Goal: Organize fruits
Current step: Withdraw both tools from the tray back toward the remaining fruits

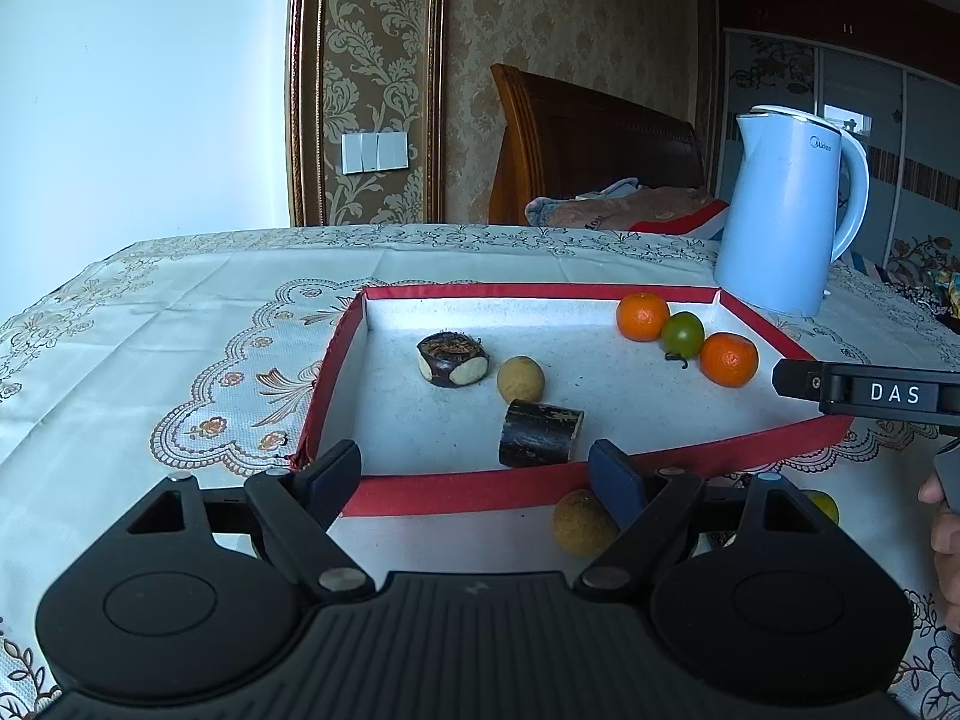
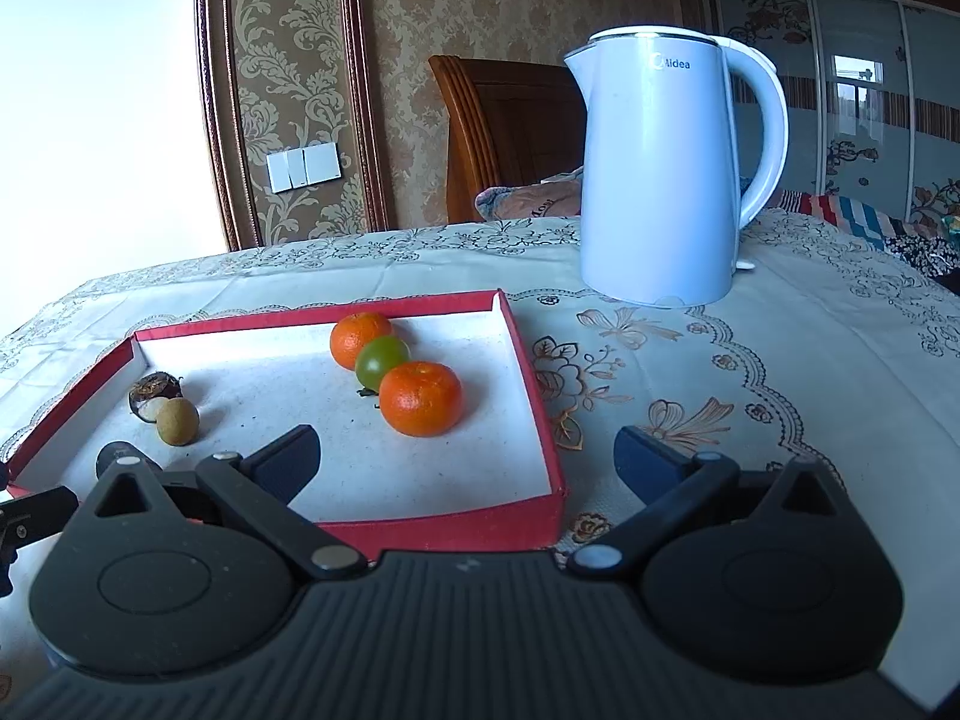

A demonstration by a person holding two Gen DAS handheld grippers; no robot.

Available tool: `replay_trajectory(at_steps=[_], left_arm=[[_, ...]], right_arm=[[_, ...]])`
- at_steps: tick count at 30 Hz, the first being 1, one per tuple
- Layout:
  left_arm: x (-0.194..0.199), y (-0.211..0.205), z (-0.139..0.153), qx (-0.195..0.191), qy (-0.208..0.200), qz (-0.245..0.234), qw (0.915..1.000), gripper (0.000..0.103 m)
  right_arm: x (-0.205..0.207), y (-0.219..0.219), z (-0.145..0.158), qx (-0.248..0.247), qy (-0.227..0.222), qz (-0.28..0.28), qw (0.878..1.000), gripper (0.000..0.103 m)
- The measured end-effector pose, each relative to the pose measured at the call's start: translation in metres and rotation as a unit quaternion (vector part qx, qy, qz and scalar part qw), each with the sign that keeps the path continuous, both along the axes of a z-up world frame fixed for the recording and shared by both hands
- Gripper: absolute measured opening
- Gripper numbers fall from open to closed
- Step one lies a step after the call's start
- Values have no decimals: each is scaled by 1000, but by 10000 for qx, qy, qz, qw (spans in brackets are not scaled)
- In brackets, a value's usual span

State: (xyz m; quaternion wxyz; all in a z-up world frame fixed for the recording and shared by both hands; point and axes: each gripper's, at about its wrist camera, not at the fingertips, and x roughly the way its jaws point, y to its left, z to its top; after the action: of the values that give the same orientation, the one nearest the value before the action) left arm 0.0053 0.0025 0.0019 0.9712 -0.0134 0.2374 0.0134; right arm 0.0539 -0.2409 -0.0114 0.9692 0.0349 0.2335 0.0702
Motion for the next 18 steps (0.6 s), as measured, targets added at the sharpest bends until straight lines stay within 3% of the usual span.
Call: replay_trajectory(at_steps=[18], left_arm=[[0, -6, -3, 202, 116, -96, 9997, 88]], right_arm=[[-15, -4, 0, 114, 48, 161, 9998, 103]])
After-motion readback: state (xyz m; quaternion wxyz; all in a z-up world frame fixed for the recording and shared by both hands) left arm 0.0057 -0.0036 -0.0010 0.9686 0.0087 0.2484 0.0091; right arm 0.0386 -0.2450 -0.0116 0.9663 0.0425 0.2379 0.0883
